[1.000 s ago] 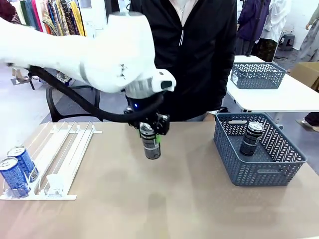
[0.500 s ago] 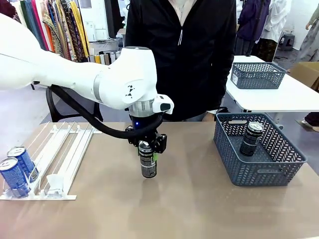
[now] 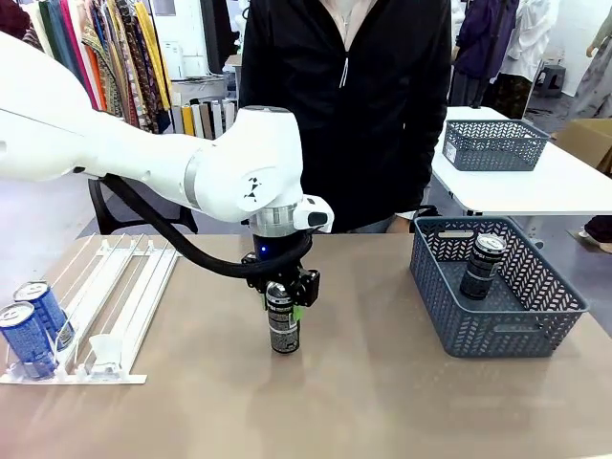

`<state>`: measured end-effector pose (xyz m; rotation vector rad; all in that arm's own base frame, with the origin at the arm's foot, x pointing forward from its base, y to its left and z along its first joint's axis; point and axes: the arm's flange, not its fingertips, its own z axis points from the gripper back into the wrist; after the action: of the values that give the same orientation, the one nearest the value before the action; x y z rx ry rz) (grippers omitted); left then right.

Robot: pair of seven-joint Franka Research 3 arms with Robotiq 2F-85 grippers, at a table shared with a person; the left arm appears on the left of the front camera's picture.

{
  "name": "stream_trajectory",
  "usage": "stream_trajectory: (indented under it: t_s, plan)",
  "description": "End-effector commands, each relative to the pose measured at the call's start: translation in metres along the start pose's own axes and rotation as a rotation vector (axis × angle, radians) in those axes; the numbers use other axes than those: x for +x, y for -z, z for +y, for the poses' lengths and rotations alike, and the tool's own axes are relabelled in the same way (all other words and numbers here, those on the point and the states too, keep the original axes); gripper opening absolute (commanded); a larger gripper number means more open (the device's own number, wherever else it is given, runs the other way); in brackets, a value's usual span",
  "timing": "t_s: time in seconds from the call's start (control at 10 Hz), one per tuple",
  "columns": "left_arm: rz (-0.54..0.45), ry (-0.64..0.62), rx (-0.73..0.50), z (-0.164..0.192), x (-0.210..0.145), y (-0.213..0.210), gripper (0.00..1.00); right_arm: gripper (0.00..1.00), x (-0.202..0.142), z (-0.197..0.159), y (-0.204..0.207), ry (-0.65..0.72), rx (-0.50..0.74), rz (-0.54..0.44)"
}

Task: Retrieve and store the cans from the dispenser.
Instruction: Pick up the last remaining can from one row of the Automatic Can Dispenser and place it in the middle of the table.

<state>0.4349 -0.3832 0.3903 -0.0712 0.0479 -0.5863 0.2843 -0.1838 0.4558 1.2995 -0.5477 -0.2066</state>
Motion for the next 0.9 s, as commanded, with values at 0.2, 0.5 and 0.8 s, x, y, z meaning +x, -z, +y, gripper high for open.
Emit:
stream_trajectory:
  t_s: [0.2,0.5,0.8]
  plan:
    - [-0.028,0.018,0.004,0.003,-0.002,-0.002,1.0,1.0,0.003,0.003,0.001,-0.01,0.025,-0.016]
    - [-0.061,0.016,0.031,0.004,-0.009,-0.025,1.0,1.0,0.003,0.003,0.001,-0.01,0.025,-0.016]
    - [-0.186,-0.031,0.051,0.024,-0.055,-0.132,1.0,1.0,0.003,0.003,0.001,-0.01,0.025,-0.016]
